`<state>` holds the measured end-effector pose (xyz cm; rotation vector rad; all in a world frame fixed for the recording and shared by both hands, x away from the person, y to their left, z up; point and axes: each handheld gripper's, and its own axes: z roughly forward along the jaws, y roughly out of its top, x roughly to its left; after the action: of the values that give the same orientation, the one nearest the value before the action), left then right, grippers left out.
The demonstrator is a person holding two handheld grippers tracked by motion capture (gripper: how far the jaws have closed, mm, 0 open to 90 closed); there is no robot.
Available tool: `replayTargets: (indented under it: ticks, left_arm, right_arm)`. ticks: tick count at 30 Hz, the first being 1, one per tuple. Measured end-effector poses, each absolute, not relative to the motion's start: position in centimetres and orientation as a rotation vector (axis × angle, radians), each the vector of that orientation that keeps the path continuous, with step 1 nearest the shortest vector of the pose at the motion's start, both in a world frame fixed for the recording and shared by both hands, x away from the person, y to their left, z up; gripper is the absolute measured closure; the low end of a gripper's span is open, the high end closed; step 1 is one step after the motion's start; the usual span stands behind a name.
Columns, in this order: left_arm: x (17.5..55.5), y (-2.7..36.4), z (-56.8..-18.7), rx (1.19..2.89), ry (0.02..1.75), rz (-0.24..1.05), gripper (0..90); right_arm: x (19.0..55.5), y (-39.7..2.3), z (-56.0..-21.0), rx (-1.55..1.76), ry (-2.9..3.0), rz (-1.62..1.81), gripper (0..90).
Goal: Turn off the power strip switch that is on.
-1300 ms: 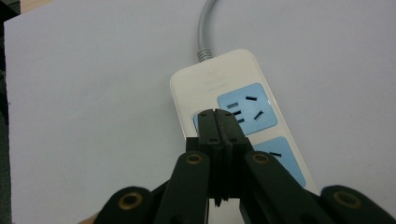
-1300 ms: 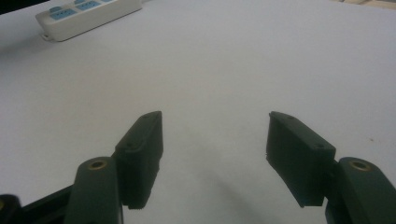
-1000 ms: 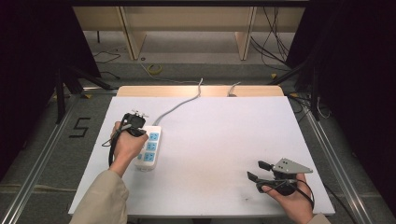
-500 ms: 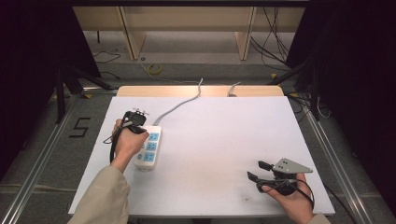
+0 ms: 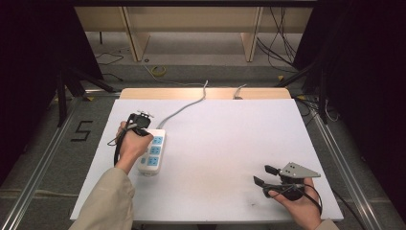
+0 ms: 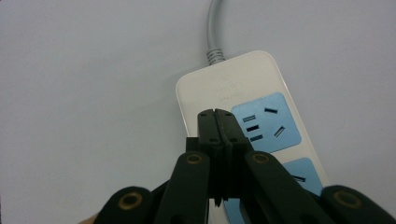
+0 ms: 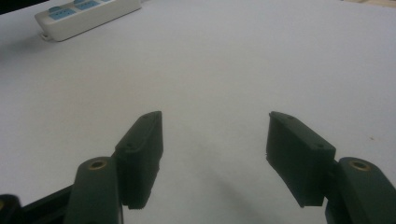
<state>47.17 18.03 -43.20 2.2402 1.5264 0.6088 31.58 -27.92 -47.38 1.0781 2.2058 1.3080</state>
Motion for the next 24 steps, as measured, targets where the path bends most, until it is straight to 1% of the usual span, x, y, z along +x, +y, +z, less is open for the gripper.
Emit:
replayTargets:
  ticks: [24]
  left_arm:
    - [47.87,17.97,-44.23,2.258,1.57,0.558,89.6]
  right_arm:
    - [31.59,-27.96,-47.38,1.075,2.208,1.308,37.4]
